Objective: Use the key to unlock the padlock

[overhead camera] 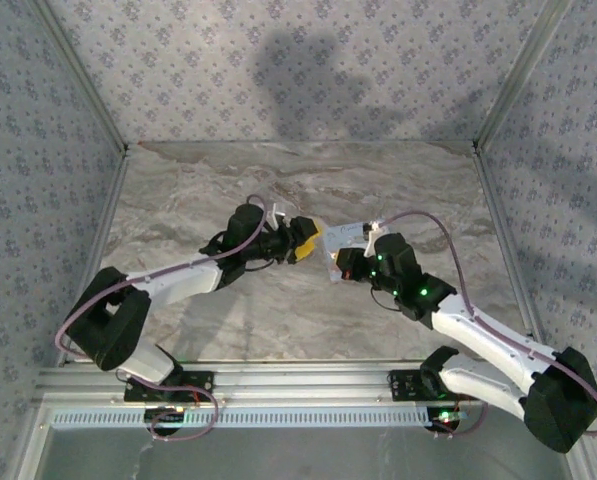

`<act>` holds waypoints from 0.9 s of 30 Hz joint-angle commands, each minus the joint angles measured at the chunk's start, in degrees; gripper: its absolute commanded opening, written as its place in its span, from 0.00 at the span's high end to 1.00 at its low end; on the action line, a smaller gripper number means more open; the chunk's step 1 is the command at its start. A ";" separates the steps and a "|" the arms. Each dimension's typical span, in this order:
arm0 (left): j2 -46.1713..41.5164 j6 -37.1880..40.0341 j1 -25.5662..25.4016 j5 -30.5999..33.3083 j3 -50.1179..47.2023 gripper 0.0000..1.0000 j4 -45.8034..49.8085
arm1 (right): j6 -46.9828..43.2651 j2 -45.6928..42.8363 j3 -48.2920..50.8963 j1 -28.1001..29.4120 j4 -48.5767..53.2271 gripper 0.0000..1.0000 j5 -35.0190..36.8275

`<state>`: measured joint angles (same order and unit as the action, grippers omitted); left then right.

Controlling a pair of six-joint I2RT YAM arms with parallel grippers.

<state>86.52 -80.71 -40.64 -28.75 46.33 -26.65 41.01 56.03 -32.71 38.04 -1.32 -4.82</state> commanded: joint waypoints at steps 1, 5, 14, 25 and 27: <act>1.52 -1.51 -1.18 -1.34 2.09 0.46 -4.44 | 1.30 0.84 -2.35 0.66 -2.60 1.00 -0.63; 3.22 -1.69 -2.17 -1.84 3.15 0.52 -4.81 | 1.90 1.53 -2.26 0.81 -4.20 1.00 -0.63; 4.13 -1.59 -2.62 -1.69 3.51 0.70 -4.90 | 2.58 3.05 -2.43 1.05 -4.91 1.00 -1.01; 3.17 4.06 -2.67 -0.70 4.77 1.00 1.04 | 2.90 1.31 -1.39 0.18 -4.54 1.00 -1.61; 2.59 6.00 -2.62 -0.31 5.23 1.00 2.72 | 2.60 0.68 -1.22 -0.50 -4.48 1.00 -2.49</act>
<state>90.43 -78.37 -42.83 -28.93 49.01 -26.22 43.11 58.37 -33.28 38.17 -4.93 -5.61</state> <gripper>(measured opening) 0.048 0.039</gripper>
